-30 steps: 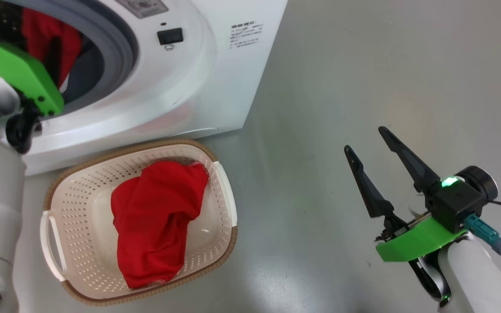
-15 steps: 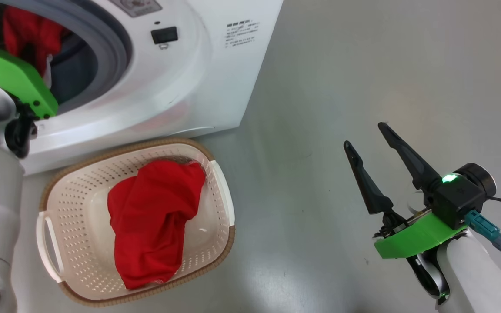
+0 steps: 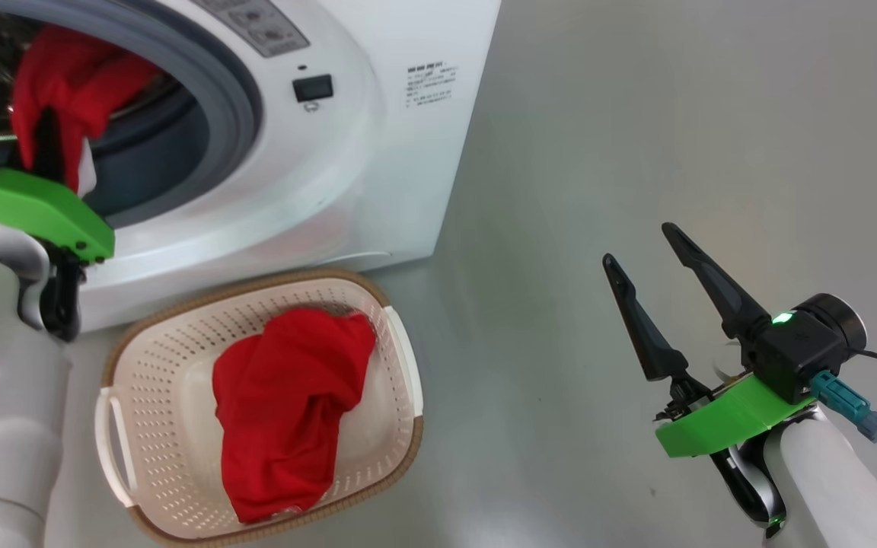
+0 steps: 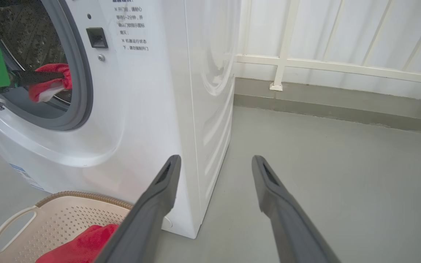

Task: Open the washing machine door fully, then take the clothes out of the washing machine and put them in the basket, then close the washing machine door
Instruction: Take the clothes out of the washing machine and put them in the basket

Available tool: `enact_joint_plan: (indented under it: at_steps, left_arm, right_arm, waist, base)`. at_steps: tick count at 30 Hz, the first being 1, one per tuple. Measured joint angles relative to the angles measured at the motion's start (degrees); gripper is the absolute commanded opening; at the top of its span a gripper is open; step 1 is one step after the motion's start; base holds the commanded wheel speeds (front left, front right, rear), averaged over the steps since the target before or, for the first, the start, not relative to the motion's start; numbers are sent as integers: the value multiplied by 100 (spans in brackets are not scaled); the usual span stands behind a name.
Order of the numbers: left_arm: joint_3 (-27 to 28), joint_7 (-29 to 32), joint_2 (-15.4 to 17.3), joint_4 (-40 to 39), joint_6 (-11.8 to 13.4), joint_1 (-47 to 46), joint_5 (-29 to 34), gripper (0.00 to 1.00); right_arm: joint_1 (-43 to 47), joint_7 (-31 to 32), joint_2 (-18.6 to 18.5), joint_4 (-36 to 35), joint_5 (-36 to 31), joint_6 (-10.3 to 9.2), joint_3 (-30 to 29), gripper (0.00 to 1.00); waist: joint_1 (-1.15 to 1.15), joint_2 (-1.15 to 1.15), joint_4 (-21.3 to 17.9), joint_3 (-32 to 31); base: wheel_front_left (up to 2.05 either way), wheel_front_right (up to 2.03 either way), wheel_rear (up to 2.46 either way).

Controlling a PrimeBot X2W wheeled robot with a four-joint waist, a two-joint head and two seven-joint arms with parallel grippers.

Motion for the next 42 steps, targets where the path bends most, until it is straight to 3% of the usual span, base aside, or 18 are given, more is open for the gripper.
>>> enact_joint_plan:
  at_steps: [6,12,27,35,42]
  left_arm:
    - [70,-181,8,-527,10,396,5,0]
    - [436,-188,20,-2067,226,1211,327,0]
    - [905,-188,-334,-4623,539,3072,770,0]
    - [831,-148,-388,-6145,809,3906,962,0]
    - [686,238,-389,-7555,1037,4522,1143,0]
  right_arm:
    - [57,0,0,23,-2,0,-32,100]
    - [175,0,23,37,-4,0,-142,100]
    - [623,0,91,90,-27,0,-331,100]
    - [806,0,124,87,-29,0,-403,100]
    - [972,0,158,97,-52,0,-394,100]
  waist:
    - [0,0,86,-247]
    - [0,0,200,-478]
    - [0,0,361,-1057]
    - [0,0,438,-1422]
    - [0,0,515,-1625]
  base:
    - [0,0,0]
    - [0,0,0]
    - [0,0,0]
    - [0,0,0]
    - [0,0,0]
